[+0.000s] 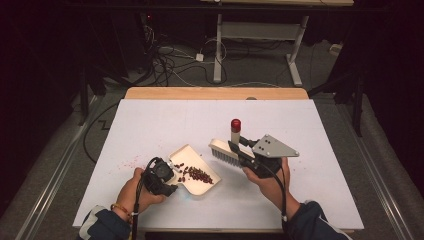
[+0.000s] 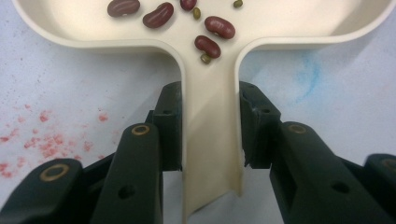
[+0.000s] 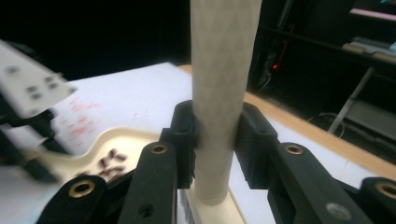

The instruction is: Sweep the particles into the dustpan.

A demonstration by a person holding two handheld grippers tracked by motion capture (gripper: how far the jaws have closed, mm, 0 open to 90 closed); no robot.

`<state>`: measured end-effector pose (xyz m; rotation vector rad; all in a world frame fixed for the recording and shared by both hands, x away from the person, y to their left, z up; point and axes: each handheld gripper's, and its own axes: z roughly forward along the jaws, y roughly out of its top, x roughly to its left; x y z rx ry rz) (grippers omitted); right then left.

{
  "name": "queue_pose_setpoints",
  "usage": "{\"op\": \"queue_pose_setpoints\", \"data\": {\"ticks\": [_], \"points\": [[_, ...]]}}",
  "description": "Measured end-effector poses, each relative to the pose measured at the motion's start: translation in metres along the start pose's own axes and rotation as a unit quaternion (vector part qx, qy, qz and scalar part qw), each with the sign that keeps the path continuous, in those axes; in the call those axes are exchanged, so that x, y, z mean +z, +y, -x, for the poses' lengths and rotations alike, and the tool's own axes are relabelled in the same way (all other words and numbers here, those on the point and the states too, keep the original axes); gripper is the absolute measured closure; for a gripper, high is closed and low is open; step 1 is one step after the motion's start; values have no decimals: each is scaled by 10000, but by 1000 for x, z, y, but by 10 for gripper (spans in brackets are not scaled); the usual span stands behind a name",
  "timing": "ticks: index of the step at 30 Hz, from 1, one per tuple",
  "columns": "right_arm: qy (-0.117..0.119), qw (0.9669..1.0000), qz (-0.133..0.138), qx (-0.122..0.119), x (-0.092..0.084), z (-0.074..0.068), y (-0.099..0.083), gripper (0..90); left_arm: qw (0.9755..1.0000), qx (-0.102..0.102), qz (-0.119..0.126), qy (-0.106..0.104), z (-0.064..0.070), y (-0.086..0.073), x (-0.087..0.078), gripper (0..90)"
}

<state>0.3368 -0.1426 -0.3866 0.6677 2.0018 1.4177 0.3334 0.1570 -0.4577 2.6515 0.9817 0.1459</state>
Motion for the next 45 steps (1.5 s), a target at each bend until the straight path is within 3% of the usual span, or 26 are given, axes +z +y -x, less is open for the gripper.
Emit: {"op": "queue_pose_setpoints", "data": {"ticks": [5, 8, 13, 19, 23, 29, 34, 37, 41, 45], "points": [[28, 9998, 71, -158, 24, 1, 0, 709, 10000, -40, 5, -45, -1, 0, 0, 633], [55, 9998, -122, -176, 45, 1, -2, 709, 9999, -79, 7, -123, -3, -1, -1, 634], [113, 9997, -232, 25, 55, 3, -5, 709, 9991, -262, 11, -330, -11, -7, -3, 635], [232, 9991, -348, -55, 62, -2, -2, 709, 9987, -269, -34, -437, -14, -6, -3, 634], [335, 9987, -393, -45, 61, -5, -1, 709, 9989, -249, -38, -388, -14, -6, -3, 634], [829, 9956, -397, 158, 46, -22, 4, 710, 9993, -202, -74, -303, -12, -5, -3, 634], [844, 9960, -187, 220, 33, -24, 11, 709, 9994, -206, -73, -283, -12, -5, -3, 634], [801, 9967, -102, 109, 25, -23, 14, 709, 9994, -203, -61, -271, -11, -6, -2, 634], [695, 9973, -204, 69, 22, -17, 5, 709, 9994, -239, -28, -262, -11, -7, -2, 633], [631, 9971, -412, -125, 19, -16, -5, 709, 9994, -224, 2, -244, -11, -7, -2, 633]]}}
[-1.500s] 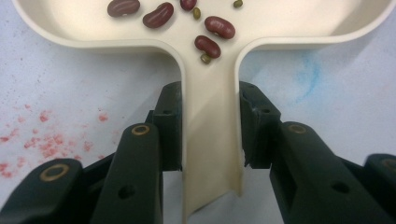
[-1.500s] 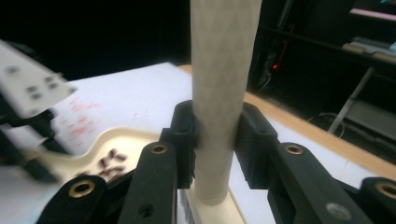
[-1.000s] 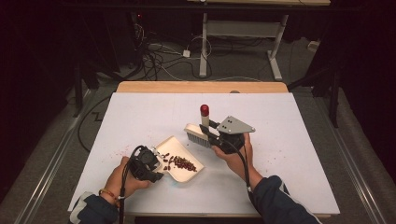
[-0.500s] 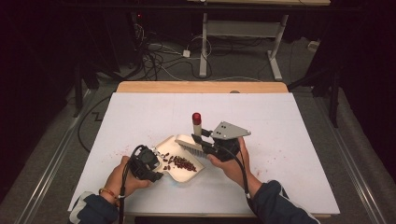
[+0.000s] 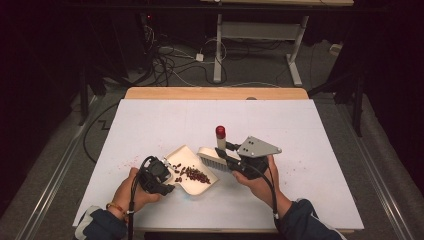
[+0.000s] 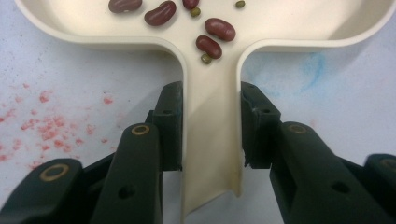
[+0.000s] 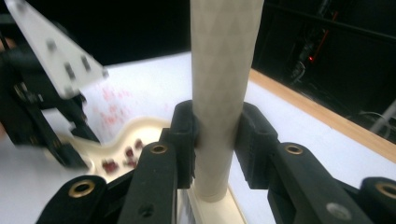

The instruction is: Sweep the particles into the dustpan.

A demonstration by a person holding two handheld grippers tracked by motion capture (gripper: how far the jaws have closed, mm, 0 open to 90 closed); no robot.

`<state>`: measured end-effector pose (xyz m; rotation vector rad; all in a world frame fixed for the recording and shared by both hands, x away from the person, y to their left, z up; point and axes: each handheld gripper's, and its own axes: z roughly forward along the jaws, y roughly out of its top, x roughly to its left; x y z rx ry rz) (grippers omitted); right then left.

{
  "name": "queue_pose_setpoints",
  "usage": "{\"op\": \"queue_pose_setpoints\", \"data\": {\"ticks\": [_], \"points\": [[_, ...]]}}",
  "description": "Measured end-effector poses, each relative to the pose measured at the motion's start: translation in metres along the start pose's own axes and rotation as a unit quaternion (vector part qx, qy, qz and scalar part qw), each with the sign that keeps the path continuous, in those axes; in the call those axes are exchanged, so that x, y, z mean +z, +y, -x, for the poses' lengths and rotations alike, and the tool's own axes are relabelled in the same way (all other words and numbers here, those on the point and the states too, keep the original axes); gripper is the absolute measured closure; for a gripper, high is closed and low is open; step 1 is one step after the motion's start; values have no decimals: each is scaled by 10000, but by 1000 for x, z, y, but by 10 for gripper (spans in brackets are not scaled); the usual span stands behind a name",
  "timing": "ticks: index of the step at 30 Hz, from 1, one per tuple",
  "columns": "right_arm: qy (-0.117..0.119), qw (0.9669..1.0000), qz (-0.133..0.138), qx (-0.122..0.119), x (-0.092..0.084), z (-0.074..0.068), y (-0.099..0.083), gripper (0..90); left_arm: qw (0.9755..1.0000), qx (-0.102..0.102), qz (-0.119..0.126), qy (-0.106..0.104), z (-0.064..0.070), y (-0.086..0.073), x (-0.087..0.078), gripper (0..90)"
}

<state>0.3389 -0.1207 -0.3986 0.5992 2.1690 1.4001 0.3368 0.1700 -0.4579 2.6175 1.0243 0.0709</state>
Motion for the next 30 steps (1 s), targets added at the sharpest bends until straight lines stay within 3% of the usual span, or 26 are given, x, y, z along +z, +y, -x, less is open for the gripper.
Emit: {"op": "queue_pose_setpoints", "data": {"ticks": [4, 12, 17, 30], "points": [[112, 9999, 22, 77, -6, -3, -2, 709, 9999, -89, 55, 9, -1, -1, 0, 633], [329, 9994, 95, -107, -15, -23, 3, 709, 9999, -80, 45, 75, -1, 0, 0, 633], [464, 9989, 40, -13, -14, -22, 3, 709, 9999, -90, 71, 73, -2, -1, 0, 633], [257, 9989, 373, 72, -23, -12, 7, 708, 9994, -277, 189, 97, -8, -6, 0, 634]]}}
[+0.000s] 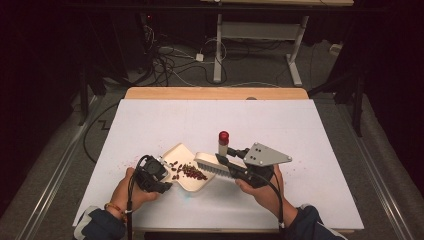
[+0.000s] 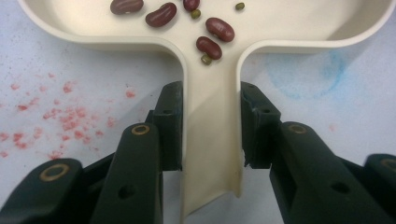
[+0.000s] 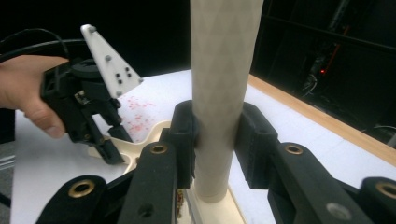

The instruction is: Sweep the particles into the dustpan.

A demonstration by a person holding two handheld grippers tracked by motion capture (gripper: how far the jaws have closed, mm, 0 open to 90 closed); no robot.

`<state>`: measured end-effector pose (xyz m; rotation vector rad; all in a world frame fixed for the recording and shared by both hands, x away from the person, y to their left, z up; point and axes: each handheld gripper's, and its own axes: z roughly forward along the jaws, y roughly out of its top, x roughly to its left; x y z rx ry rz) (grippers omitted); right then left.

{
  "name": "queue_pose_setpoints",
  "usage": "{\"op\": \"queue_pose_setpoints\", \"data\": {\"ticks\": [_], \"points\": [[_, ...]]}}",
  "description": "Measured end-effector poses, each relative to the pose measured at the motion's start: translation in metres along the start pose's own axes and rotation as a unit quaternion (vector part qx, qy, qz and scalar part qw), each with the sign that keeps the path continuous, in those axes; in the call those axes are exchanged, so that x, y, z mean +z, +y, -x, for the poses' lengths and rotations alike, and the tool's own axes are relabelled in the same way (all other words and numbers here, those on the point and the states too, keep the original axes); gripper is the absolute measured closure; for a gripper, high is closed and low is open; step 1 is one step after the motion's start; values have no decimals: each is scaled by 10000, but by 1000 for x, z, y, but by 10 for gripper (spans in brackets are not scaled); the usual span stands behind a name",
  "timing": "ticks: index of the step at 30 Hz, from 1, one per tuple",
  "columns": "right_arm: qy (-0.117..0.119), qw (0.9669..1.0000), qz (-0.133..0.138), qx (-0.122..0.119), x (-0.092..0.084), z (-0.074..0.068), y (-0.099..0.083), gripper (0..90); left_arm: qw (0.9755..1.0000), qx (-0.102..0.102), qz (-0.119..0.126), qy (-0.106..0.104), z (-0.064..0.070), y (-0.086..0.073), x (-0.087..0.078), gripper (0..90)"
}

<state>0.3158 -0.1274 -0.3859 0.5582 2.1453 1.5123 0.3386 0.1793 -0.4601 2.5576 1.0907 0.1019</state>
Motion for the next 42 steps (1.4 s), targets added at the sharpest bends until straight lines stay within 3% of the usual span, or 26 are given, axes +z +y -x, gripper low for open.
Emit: {"op": "queue_pose_setpoints", "data": {"ticks": [8, 17, 27, 32, 35, 42], "points": [[-94, 9999, -125, -18, 3, 7, -2, 708, 10000, -29, -17, 60, 0, -1, -1, 634], [-323, 9994, -152, 17, 25, 14, -6, 708, 9999, -54, -3, 123, 3, 0, -3, 633], [-114, 9998, -163, -50, 44, -5, -7, 708, 9998, -120, 61, 125, 3, -1, -2, 633], [18, 9999, -110, -80, 43, -12, -4, 709, 9997, -179, 76, 124, 2, -1, -2, 633], [-52, 9999, -87, -130, 43, -14, -3, 709, 9995, -256, 92, 148, -1, -2, -2, 633], [-158, 9998, 112, -54, 31, -4, 3, 708, 9988, -424, 166, 170, -7, -6, -3, 633]]}}
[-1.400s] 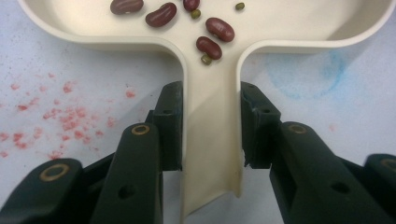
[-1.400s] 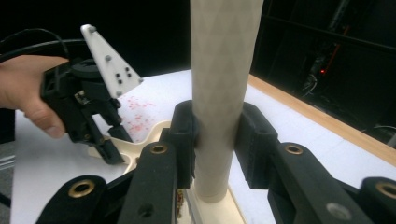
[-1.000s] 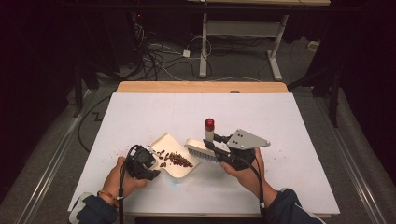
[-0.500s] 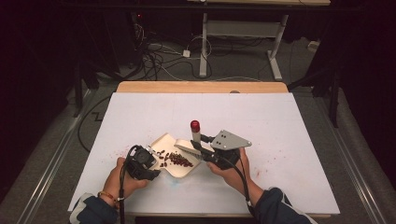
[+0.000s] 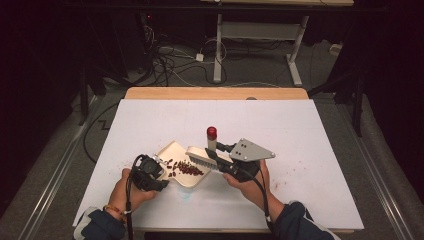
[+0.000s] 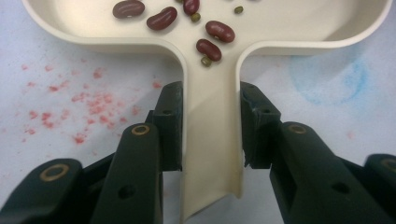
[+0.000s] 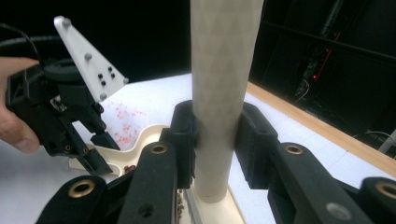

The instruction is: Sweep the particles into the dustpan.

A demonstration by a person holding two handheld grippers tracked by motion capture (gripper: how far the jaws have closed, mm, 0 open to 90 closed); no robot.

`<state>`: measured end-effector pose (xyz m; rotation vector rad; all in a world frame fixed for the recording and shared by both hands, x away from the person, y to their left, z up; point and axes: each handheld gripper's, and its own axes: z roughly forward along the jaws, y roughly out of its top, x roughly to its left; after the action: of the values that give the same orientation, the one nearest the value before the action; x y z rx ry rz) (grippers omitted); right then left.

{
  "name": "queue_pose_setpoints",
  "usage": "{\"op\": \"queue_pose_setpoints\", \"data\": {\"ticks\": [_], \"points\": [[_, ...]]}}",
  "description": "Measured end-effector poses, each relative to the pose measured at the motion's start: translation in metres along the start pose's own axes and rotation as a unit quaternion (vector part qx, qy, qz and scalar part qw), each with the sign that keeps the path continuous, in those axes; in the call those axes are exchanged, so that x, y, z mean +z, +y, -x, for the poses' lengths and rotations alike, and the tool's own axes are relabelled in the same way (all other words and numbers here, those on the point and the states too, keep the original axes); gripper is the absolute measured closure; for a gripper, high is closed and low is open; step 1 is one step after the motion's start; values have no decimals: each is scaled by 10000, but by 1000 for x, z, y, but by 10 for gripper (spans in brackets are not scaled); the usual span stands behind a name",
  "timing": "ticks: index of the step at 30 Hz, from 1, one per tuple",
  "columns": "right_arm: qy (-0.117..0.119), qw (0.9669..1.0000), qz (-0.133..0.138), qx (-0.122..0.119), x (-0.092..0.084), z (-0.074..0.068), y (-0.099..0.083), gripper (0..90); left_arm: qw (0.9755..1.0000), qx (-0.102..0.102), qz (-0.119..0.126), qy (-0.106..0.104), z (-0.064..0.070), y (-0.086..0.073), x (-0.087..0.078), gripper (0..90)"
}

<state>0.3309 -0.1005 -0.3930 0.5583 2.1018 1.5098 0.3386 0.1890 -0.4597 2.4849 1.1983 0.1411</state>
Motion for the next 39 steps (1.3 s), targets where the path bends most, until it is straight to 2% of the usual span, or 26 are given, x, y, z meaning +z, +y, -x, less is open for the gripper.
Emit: {"op": "queue_pose_setpoints", "data": {"ticks": [5, 12, 17, 27, 33, 39], "points": [[-61, 9999, 45, 112, -10, 9, 4, 708, 9999, -123, 16, 59, -7, -3, 0, 633], [-185, 9996, -25, 213, -24, 24, 4, 708, 9995, -303, 65, 116, -15, -6, -1, 633], [-186, 9994, -89, 280, -36, 34, 4, 708, 9990, -395, 106, 188, -20, -8, -1, 633], [25, 9987, -404, 326, -84, 63, 8, 708, 9977, -615, 169, 212, -31, -12, -4, 633], [28, 9980, -534, 351, -113, 76, 7, 708, 9969, -711, 224, 237, -37, -15, -7, 633], [26, 9966, -655, 498, -140, 89, 0, 707, 9961, -796, 242, 277, -41, -19, -10, 633]]}}
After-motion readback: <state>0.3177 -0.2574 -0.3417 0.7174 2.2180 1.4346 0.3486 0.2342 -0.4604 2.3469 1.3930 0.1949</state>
